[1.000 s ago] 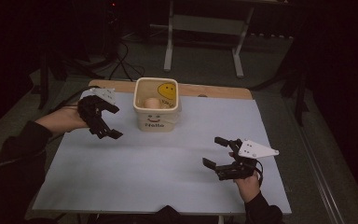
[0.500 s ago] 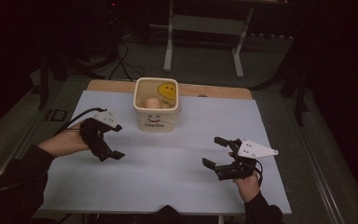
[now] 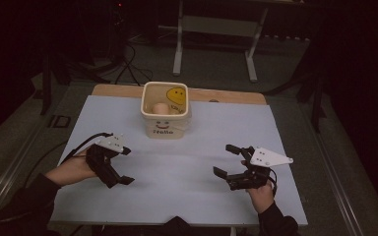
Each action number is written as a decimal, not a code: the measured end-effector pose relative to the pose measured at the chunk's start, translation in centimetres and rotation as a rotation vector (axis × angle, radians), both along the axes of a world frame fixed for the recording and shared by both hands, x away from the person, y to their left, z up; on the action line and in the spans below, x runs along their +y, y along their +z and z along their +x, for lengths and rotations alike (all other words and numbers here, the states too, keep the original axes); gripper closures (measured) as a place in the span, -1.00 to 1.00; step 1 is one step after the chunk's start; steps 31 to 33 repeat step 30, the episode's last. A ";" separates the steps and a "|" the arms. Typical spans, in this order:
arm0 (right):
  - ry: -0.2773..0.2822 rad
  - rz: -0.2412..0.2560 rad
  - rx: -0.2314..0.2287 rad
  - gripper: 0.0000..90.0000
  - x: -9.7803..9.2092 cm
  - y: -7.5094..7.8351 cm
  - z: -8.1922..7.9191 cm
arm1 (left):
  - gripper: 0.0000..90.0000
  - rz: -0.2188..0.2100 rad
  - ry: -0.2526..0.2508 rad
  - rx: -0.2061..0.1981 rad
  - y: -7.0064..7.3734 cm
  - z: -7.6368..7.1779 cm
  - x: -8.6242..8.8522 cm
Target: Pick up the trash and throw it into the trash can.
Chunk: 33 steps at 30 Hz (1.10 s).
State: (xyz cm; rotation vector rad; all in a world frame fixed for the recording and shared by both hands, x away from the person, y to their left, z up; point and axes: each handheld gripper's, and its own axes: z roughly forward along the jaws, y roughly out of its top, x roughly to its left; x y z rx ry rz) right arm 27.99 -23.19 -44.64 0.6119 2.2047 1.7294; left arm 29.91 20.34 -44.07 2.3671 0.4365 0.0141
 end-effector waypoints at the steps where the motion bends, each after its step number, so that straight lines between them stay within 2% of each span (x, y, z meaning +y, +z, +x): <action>1: 0.000 -0.002 0.001 -0.71 0.0 0.0 0.0 | -0.99 -0.015 0.010 0.001 -0.4 -0.3 0.0; 9: 0.002 -0.003 0.003 -0.72 0.1 -0.1 0.0 | -0.99 -0.078 0.079 -0.034 -1.6 -1.4 0.0; 13: 0.002 -0.007 0.005 -0.72 0.1 -0.1 0.0 | -0.99 -0.118 0.093 -0.038 -2.3 -1.7 0.3; 20: 0.006 -0.012 0.008 -0.71 0.1 -0.2 0.1 | -0.99 -0.127 0.144 -0.059 -3.3 -1.6 0.4; 21: 0.007 -0.011 0.010 -0.71 0.1 -0.2 0.1 | -0.99 -0.133 0.156 -0.050 -3.7 -1.5 0.5; 27: 0.008 -0.016 0.012 -0.71 0.1 -0.2 0.1 | -0.99 -0.150 0.171 -0.047 -4.3 -1.3 0.7; 28: 0.010 -0.016 0.008 -0.71 0.2 -0.2 0.1 | -0.99 -0.169 0.170 -0.037 -4.4 -1.4 0.8; 33: 0.009 -0.019 0.007 -0.72 0.2 -0.2 0.0 | -0.99 -0.174 0.162 -0.035 -4.4 -1.4 0.9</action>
